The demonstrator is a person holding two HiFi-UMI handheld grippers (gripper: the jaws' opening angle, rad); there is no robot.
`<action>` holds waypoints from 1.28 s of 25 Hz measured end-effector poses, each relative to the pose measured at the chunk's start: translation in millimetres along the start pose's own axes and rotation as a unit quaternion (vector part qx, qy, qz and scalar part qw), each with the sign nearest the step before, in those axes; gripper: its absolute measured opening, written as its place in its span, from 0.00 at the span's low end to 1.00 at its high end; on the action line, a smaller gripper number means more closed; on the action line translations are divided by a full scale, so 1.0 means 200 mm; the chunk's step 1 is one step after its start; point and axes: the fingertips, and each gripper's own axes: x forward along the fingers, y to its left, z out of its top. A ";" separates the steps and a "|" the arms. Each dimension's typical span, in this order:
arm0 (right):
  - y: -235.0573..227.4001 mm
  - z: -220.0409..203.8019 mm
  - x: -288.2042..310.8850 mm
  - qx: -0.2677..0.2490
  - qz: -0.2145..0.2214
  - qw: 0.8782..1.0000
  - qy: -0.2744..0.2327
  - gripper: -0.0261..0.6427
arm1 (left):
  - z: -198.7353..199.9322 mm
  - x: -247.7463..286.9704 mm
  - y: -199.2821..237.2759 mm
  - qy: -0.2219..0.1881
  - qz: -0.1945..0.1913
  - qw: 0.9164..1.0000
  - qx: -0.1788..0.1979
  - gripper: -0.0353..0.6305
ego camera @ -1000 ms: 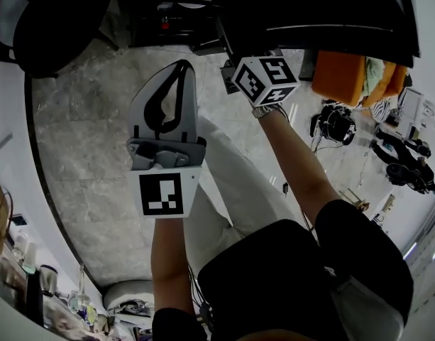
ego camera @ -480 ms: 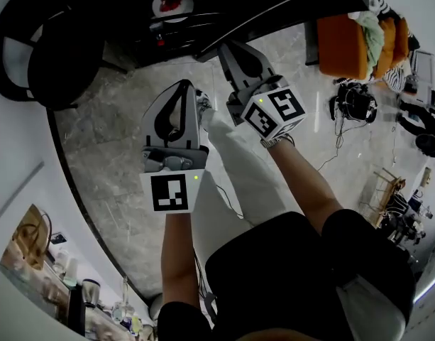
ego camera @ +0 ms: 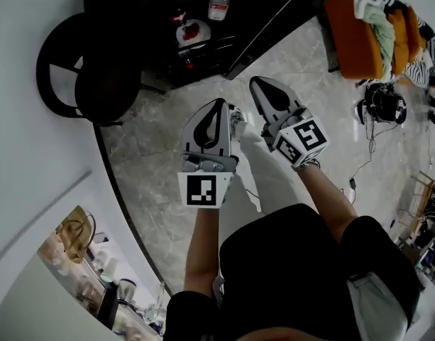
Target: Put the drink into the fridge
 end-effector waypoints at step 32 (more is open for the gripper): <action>0.48 1.11 -0.26 -0.065 0.051 0.989 -0.123 0.06 | 0.96 -0.17 -0.27 -0.060 -0.016 0.997 0.050 0.07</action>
